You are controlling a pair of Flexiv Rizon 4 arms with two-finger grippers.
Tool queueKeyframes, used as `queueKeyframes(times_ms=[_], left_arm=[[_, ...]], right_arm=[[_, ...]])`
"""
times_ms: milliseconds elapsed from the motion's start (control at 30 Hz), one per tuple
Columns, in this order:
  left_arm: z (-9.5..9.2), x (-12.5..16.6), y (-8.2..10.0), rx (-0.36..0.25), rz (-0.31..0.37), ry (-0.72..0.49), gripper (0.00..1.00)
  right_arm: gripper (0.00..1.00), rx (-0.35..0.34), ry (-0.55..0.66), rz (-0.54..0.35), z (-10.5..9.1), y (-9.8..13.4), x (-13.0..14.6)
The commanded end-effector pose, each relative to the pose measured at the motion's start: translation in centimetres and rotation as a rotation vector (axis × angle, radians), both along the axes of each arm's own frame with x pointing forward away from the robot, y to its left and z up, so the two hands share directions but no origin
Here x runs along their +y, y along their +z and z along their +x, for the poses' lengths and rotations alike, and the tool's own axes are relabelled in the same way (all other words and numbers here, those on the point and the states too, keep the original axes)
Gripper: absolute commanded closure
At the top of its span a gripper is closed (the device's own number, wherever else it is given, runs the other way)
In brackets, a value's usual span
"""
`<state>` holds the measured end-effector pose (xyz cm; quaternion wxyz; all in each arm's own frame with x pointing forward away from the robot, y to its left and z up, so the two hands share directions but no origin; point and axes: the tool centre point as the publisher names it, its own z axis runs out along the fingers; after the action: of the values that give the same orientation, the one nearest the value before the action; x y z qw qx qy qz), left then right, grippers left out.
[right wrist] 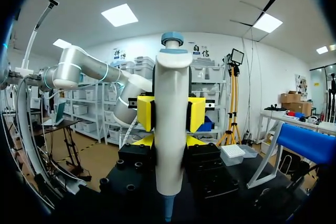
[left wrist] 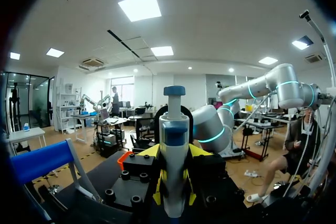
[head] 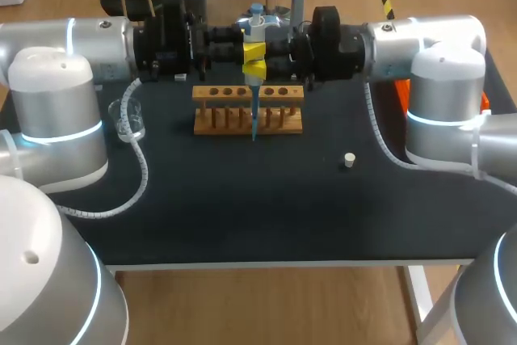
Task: Invert the test tube, pick up the pipette, mount the tip to pipette, aspirate from beaker and dispense into the tube, eject the tip, return the pipette, and cap with the stopper.
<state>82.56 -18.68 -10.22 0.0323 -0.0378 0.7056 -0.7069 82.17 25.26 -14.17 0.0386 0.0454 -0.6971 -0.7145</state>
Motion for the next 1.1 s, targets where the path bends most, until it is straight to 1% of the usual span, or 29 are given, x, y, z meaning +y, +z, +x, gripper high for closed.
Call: queueKeyframes(times_ms=[33, 67, 100, 133, 333, 500, 867, 1100], left_arm=[[-0.1, -0.1, -0.1, 0.0, -0.001, 0.004, 1.0], [-0.1, -0.1, -0.1, 0.0, -0.001, 0.004, 1.0], [-0.1, -0.1, -0.1, 0.0, -0.001, 0.004, 0.48], [-0.1, -0.1, -0.1, 0.0, -0.001, 0.004, 0.0], [-0.1, -0.1, -0.1, 0.0, -0.001, 0.004, 0.0], [-0.1, -0.1, -0.1, 0.0, -0.001, 0.004, 0.0], [-0.1, -0.1, -0.1, 0.0, -0.001, 0.004, 0.0], [-0.1, -0.1, -0.1, 0.0, -0.001, 0.004, 0.0]], right_arm=[[1.0, 0.0, 0.007, 0.0, 0.1, 0.1, -0.1], [1.0, 0.0, 0.007, 0.0, 0.1, 0.1, -0.1], [1.0, 0.0, 0.008, 0.001, 0.1, 0.1, -0.2], [1.0, 0.001, 0.009, 0.001, 0.2, 0.1, -0.2], [1.0, 0.004, 0.027, 0.0, 0.1, 0.1, -0.7], [1.0, 0.003, 0.048, 0.0, 0.0, 0.0, -1.7], [1.0, -0.004, 0.092, -0.012, 0.5, -0.7, -4.8], [1.0, 0.001, 0.084, -0.008, 1.5, -1.0, -7.2]])
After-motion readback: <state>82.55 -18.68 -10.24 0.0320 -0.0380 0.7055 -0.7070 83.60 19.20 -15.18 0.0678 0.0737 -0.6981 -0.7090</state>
